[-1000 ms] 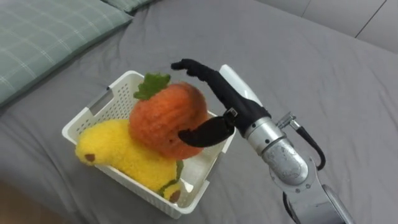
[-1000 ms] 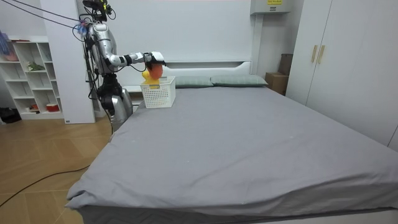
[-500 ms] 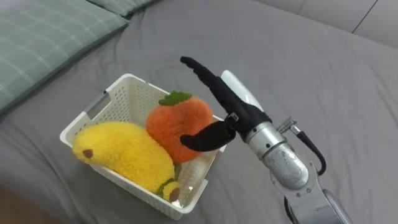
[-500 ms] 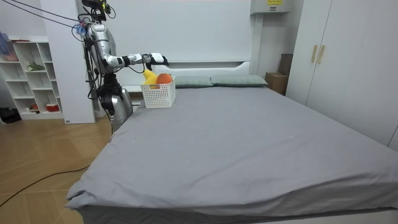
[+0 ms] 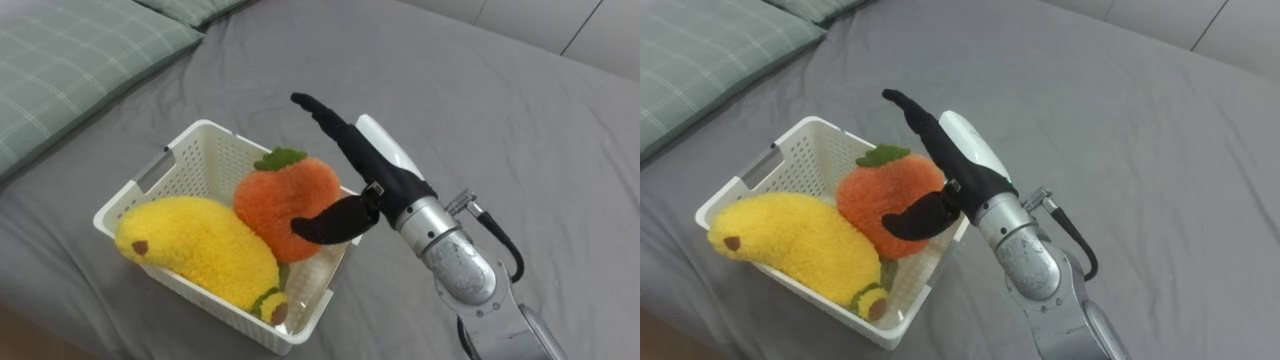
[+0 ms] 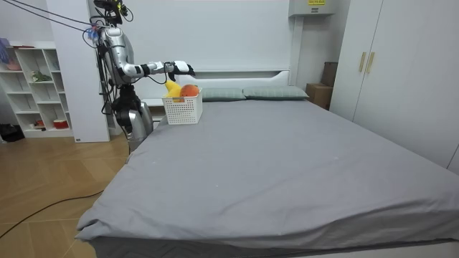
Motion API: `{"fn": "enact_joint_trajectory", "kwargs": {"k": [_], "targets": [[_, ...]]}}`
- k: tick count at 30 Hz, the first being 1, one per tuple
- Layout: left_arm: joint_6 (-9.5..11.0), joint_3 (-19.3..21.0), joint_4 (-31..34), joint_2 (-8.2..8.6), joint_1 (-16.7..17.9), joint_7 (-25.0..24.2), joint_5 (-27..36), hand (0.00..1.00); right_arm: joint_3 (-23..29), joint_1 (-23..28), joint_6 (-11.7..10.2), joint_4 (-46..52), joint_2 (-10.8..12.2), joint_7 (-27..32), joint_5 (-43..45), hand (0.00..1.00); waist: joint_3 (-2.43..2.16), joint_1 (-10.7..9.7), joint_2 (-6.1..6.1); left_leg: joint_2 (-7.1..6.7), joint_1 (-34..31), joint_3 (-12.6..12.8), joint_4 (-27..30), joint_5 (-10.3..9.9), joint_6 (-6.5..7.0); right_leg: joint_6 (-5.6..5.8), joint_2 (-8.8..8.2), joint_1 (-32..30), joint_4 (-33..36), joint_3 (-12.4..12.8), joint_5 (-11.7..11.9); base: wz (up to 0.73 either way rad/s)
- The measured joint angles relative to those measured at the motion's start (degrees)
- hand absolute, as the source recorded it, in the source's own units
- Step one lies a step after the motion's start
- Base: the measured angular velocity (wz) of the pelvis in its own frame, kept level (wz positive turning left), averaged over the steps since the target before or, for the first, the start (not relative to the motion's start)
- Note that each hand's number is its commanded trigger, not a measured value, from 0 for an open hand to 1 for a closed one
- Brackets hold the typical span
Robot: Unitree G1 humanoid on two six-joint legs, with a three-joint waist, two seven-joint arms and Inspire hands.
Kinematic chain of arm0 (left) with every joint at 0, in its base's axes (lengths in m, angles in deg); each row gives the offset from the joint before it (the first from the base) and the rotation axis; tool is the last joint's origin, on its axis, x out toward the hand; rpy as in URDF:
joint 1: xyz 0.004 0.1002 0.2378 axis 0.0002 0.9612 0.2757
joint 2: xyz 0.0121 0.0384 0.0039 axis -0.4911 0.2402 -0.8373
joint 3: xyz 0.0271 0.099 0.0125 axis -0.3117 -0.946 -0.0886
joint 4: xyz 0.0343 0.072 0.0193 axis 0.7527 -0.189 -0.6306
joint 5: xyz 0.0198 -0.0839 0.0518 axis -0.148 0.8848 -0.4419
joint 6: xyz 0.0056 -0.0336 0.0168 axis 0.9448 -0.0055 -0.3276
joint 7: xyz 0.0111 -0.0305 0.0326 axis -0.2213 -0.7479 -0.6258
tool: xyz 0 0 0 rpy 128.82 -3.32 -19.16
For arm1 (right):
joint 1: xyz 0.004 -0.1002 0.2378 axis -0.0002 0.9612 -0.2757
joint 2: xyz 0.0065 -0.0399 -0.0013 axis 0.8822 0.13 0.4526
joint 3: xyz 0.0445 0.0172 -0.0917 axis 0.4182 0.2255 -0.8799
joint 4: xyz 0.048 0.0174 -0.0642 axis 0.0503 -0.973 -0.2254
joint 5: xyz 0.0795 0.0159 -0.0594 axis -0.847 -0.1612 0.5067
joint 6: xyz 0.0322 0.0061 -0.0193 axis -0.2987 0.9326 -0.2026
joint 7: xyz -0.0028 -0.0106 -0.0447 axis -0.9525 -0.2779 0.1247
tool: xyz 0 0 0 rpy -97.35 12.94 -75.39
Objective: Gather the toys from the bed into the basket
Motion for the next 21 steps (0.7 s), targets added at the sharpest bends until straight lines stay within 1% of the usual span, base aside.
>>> {"fn": "enact_joint_trajectory", "kwargs": {"k": [5,6,9,11,12,14,16,17,18,20,21], "targets": [[0.0,0.8,0.0,-0.07,0.0,0.0,0.0,0.00,0.7,0.0,0.0,0.4,0.0,0.0,0.0,0.00,0.00,-0.5,0.01,0.01,0.0,0.0,0.1,0.0,0.00,0.00,-0.02,0.1,0.0,0.0,0.0,0.00],[0.0,0.8,0.0,-0.11,0.1,0.0,0.0,0.00,1.5,0.0,0.0,0.5,0.0,0.0,0.2,0.00,0.00,-1.1,0.01,0.01,0.0,0.0,0.1,0.0,0.00,0.00,-0.05,0.1,0.0,-0.1,0.0,0.00],[0.0,0.8,0.1,-0.10,0.1,-0.1,0.0,0.00,4.2,0.1,0.0,0.5,-0.2,0.7,-0.5,0.00,0.08,-2.0,0.13,-0.01,0.2,0.0,0.4,0.0,0.01,0.00,-0.08,0.2,0.0,0.0,0.0,0.00],[0.0,0.9,0.1,-0.07,0.2,0.0,0.1,0.00,5.8,0.4,-0.2,0.5,-0.2,1.9,-2.2,0.00,0.21,-3.0,0.32,-0.01,0.3,0.1,0.4,0.0,0.01,0.00,-0.09,0.3,0.0,0.0,0.0,0.00],[0.1,1.2,0.2,0.03,0.0,0.1,0.1,0.00,7.3,1.1,-0.7,0.5,-0.2,2.6,-2.7,0.00,0.26,-3.4,0.50,0.02,0.3,0.2,0.4,0.0,0.01,0.00,-0.09,0.3,0.0,0.1,0.0,-0.07],[0.1,2.0,0.5,0.26,0.0,0.3,0.1,0.00,9.1,2.1,-0.8,0.5,-0.2,3.2,-3.2,0.00,0.31,-4.3,0.80,0.08,0.3,0.5,0.4,0.0,0.00,0.00,-0.08,0.1,0.0,0.2,0.0,-0.08],[0.1,2.6,0.5,0.54,0.1,0.4,0.0,0.00,11.5,3.0,-0.8,0.7,-0.2,3.7,-3.1,0.00,0.35,-5.8,1.35,0.09,0.2,0.8,0.0,0.0,0.00,0.00,-0.03,-0.1,0.1,0.7,0.0,-0.07],[0.1,3.0,0.5,0.62,0.0,0.4,0.0,0.00,12.0,3.1,-0.8,0.7,-0.3,3.8,-2.9,0.00,0.38,-6.0,1.46,0.12,0.2,1.0,-0.1,0.0,0.00,0.00,0.00,-0.2,0.1,0.9,0.0,-0.18],[0.1,3.1,0.4,0.64,0.0,0.6,0.0,0.00,13.4,3.6,-0.9,0.7,-0.4,4.0,-2.9,0.00,0.34,-6.3,1.57,0.23,0.5,1.7,-0.1,0.0,-0.01,0.00,0.08,-0.4,0.1,1.6,0.0,-0.25],[0.1,3.1,0.3,0.75,0.1,0.8,0.2,0.00,14.9,4.9,-0.9,0.8,-1.0,4.5,-3.3,0.00,0.06,-6.7,1.87,0.35,0.9,2.6,-0.4,0.0,-0.01,-0.01,0.13,-0.8,0.2,2.6,0.0,-0.31],[0.1,3.2,0.3,1.02,0.1,1.1,0.1,0.00,15.8,5.5,-0.9,0.8,-1.2,4.5,-3.3,0.00,-0.27,-6.7,1.91,0.42,1.2,3.5,-0.7,0.0,0.00,-0.01,0.25,-1.0,0.2,3.5,0.0,-0.34]]}}
